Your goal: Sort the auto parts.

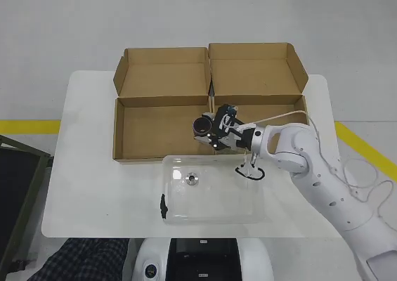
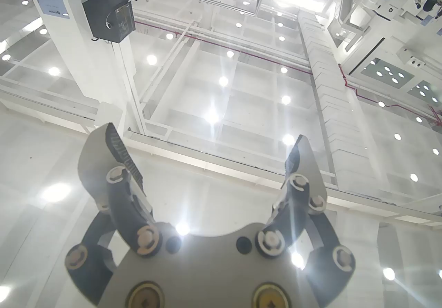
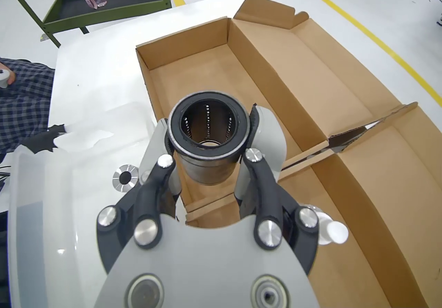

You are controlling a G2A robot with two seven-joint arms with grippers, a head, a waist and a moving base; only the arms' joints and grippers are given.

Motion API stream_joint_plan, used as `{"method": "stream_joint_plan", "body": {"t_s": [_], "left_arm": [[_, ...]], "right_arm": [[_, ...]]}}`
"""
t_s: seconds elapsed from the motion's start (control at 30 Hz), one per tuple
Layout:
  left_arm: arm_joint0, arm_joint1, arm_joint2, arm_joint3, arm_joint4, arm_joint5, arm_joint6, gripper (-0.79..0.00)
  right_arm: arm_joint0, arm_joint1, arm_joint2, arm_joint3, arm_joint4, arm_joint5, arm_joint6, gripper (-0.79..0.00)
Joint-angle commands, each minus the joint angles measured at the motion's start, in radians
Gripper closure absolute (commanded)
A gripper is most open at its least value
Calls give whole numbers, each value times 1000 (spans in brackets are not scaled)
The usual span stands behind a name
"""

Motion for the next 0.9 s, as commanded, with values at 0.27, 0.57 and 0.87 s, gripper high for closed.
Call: {"method": "stream_joint_plan", "body": {"t_s": [0.27,0.57,0.87], "left_arm": [[0,0,0,0,0,0,0,-785],[0,0,0,0,0,0,0,-785],[0,0,0,0,0,0,0,-785]], "right_arm": [[51,-41,-86,68,-41,60,24,0],[93,-71,-128,139,-55,90,72,0],[123,-99,-160,186,-66,114,126,0]]}}
